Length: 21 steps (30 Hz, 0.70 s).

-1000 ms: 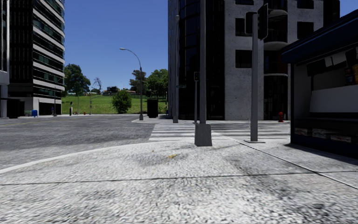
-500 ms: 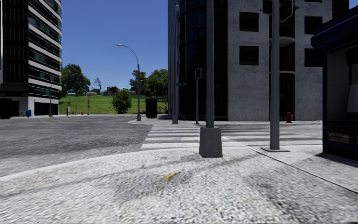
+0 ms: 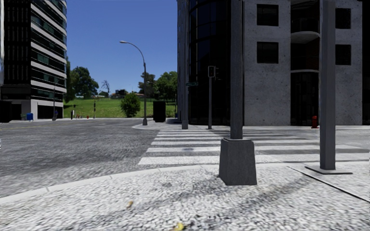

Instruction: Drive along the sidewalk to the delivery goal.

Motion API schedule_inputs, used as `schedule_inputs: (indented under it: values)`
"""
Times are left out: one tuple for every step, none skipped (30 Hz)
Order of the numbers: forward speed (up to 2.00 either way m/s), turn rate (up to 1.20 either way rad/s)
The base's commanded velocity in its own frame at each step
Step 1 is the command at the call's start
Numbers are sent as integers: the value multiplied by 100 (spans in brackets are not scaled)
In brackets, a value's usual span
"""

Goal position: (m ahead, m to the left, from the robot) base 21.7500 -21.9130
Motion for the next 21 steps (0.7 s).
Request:
schedule_inputs:
  values:
    - [200, 82]
    - [200, 77]
    - [200, 20]
    - [200, 7]
    - [200, 7]
    - [200, 3]
    - [200, 0]
    - [200, 0]
    - [200, 0]
    - [200, 0]
    - [200, 0]
    - [200, 0]
    - [200, 0]
    - [200, 0]
    - [200, 0]
    - [200, 0]
    - [200, 0]
    - [200, 0]
    - [200, 0]
    - [200, 0]
    - [200, 0]
